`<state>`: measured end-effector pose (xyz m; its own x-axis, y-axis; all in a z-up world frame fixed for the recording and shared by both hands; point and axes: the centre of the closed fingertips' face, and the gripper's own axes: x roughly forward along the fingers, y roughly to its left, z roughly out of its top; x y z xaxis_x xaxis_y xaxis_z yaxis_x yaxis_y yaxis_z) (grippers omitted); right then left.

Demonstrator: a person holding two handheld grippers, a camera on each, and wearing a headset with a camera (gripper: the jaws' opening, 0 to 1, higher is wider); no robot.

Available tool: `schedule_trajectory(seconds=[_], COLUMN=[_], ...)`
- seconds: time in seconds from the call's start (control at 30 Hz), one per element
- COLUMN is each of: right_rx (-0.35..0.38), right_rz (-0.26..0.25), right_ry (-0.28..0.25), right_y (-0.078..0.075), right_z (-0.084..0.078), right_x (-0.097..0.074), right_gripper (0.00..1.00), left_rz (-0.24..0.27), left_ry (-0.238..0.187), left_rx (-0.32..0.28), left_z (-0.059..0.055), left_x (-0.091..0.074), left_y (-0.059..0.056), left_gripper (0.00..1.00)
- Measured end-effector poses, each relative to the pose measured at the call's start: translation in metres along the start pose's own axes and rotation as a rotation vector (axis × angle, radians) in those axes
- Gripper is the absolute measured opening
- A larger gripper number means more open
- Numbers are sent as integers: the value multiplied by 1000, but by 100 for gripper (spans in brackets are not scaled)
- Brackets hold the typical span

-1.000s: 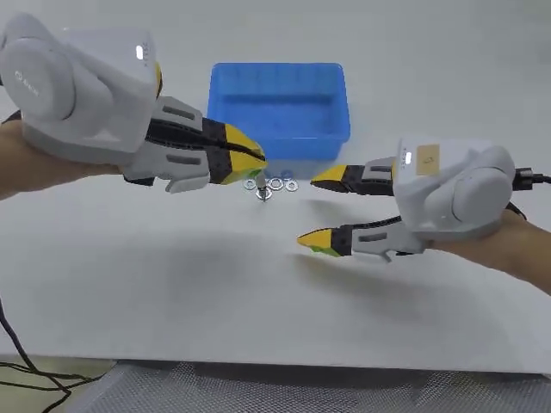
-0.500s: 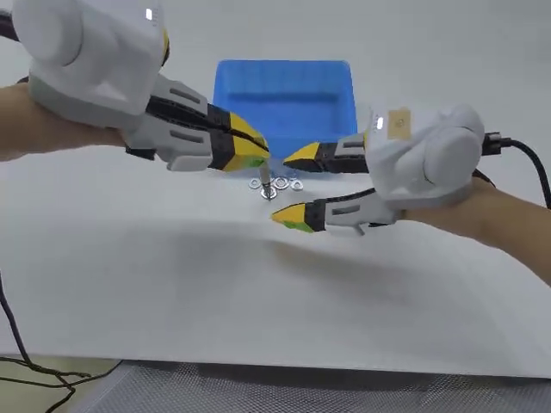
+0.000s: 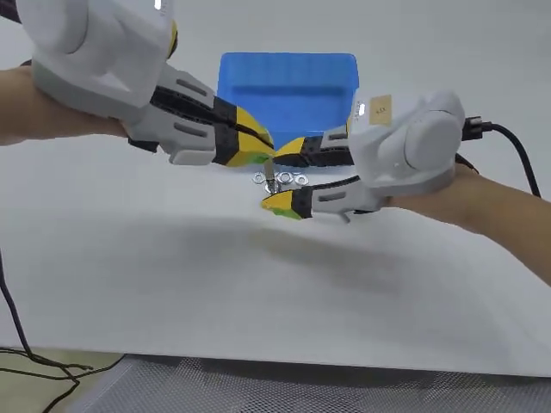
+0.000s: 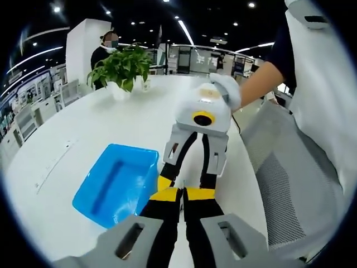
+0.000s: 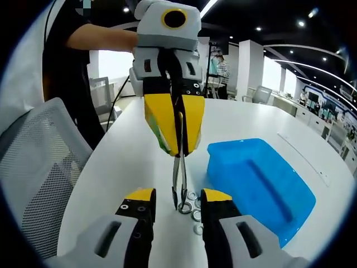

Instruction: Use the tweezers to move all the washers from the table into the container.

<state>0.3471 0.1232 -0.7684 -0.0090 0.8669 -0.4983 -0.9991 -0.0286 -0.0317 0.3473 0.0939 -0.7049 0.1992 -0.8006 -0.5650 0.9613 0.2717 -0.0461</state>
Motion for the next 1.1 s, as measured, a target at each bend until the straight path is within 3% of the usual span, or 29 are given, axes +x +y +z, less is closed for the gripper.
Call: schedule_trajectory(seconds=[0.2, 0.8, 0.97, 1.1], right_rx=[1, 2, -51, -52], right_rz=[21, 41, 25, 28], right_ry=[12, 18, 46, 44], right_y=[1, -1, -2, -1], right_z=[-2, -4, -8, -8], right_x=[2, 7, 7, 7], right_gripper=[26, 18, 13, 11], left_rz=[2, 14, 12, 11], left_ry=[23, 50, 47, 42], left_rx=[63, 64, 61, 61], left_z=[-3, -9, -8, -9], left_x=[0, -1, 1, 3], left_y=[-1, 6, 7, 7], left_gripper=[5, 5, 5, 5])
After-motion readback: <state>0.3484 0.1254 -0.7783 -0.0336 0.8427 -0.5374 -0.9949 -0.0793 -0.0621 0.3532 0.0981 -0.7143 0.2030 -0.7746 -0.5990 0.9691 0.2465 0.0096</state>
